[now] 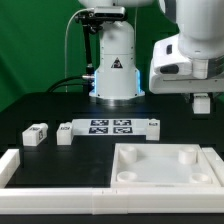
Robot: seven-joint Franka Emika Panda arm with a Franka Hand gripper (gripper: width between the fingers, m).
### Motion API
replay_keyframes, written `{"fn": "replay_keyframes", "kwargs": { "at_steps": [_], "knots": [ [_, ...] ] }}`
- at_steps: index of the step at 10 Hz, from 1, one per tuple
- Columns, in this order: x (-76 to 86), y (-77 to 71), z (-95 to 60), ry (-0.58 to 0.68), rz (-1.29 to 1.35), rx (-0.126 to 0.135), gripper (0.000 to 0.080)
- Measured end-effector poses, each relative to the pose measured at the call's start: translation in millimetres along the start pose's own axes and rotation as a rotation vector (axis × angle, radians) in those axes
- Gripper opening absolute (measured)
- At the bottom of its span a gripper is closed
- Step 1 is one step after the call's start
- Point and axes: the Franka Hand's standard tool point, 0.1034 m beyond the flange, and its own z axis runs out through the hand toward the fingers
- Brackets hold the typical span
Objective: Assemble one leg
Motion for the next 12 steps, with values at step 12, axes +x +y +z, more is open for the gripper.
{"fn": "replay_keyframes", "kwargs": {
  "at_steps": [12],
  "knots": [
    [67.4, 0.2, -103.5, 1.159, -0.184, 0.103, 0.0290]
  ]
}}
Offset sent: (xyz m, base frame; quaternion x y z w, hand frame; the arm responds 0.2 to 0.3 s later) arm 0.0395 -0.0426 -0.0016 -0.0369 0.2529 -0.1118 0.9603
